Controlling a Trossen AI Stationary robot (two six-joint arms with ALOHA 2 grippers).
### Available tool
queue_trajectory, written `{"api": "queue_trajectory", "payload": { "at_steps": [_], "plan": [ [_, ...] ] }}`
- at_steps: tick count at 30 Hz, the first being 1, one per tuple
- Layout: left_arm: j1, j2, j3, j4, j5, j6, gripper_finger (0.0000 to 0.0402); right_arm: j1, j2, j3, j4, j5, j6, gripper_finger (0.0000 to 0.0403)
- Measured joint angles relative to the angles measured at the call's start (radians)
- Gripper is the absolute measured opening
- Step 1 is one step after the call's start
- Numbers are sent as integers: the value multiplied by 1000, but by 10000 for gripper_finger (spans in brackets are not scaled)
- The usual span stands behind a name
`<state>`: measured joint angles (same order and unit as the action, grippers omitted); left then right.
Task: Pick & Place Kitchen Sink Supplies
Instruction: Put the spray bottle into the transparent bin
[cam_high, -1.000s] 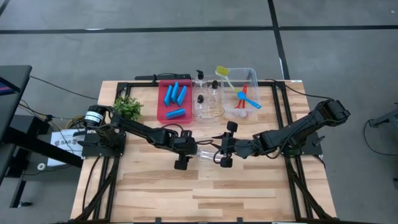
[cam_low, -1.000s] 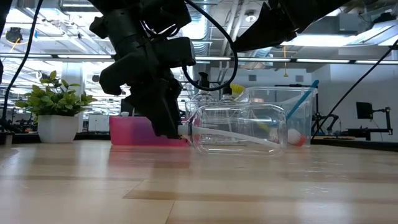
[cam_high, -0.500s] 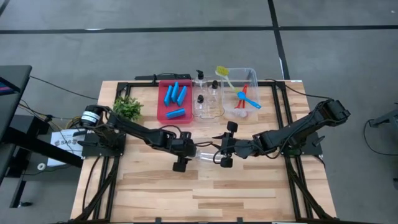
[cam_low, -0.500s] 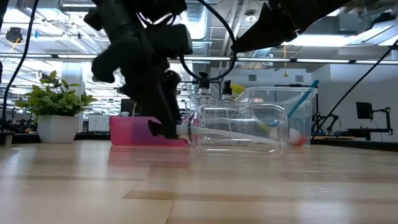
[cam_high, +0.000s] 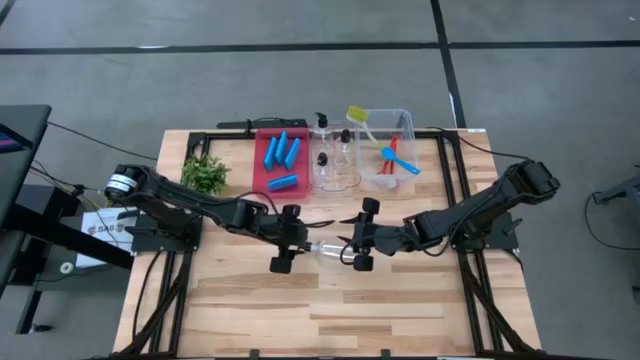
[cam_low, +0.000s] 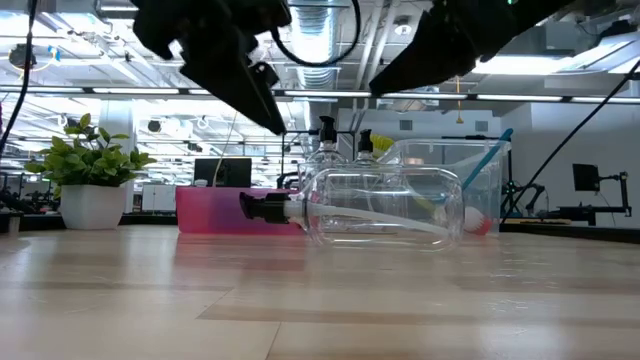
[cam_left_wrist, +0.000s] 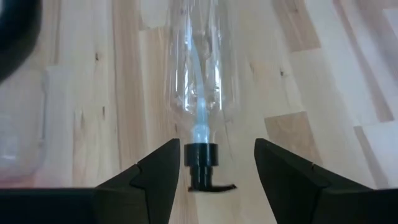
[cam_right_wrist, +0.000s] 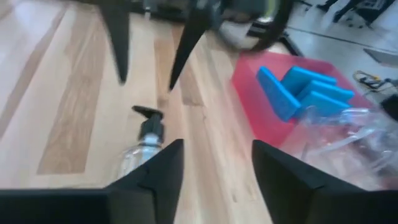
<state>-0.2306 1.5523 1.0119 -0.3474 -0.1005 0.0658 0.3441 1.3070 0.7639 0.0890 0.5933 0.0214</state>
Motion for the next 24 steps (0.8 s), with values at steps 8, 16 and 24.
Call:
{"api": "queue_trajectory", "payload": {
  "at_steps": [8,16,24],
  "plan": [
    [-7,-152,-40,-75,10,-55,208,-26,104,32,22,-49,4,249],
    [-54,-478,-267,20,21,-171,208,-82,227,233,-167,-110,-29,255],
    [-132,-831,-575,258,15,-277,208,-198,418,532,-464,-293,-59,255]
  ]
}}
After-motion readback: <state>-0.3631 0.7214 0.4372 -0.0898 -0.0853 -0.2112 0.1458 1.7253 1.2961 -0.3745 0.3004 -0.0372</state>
